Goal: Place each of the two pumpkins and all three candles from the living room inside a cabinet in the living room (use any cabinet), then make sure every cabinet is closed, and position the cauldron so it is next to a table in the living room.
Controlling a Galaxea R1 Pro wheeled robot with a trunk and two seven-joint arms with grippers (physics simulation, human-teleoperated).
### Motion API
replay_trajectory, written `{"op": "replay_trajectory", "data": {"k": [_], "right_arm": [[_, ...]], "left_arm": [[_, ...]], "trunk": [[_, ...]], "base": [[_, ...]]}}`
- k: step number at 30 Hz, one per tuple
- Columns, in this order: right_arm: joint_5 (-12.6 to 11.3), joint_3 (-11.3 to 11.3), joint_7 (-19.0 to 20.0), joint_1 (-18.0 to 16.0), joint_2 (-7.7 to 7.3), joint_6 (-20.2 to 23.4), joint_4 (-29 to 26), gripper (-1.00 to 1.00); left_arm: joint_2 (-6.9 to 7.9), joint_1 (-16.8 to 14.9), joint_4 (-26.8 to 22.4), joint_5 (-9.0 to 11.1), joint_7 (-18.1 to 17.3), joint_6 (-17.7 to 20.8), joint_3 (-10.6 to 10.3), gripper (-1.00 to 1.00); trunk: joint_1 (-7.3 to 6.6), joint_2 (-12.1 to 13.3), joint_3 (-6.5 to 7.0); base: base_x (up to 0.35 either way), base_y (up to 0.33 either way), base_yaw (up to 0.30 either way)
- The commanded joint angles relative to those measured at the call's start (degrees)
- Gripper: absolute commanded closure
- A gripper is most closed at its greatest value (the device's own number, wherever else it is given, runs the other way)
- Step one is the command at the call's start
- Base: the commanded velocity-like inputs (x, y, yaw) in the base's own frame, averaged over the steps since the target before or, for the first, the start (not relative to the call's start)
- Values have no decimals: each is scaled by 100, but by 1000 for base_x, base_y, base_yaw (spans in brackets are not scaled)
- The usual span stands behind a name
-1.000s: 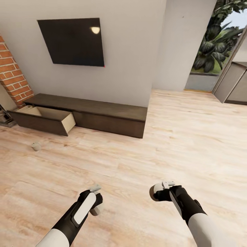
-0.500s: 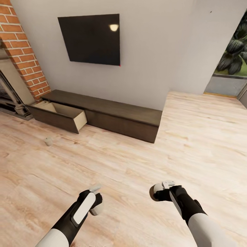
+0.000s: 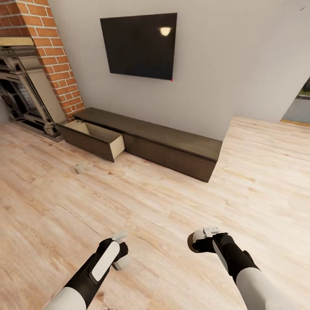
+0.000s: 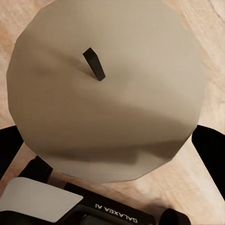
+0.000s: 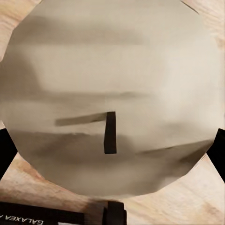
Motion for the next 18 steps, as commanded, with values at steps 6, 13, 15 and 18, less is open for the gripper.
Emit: {"op": "replay_trajectory", "data": {"k": [6,13,15,18], "right_arm": [[-4,1,-2,-1,1,1,3,100],[-4,-2,-4,-1,1,0,8,100],[-4,-2,-2,-1,1,0,8,100],[-4,-1,-2,-1,1,0,8,100]], "left_arm": [[-6,-1,0,-12,0,-1,0,100],[2,-1,-7,2,-13,-9,7,100],[2,-1,-8,3,-14,-11,8,100],[7,-1,-9,3,-14,-16,9,100]], "trunk": [[0,0,-31],[0,0,-62],[0,0,-65],[0,0,-67]], "base": [[0,0,256],[146,-126,263],[225,-228,281],[228,-233,286]]}}
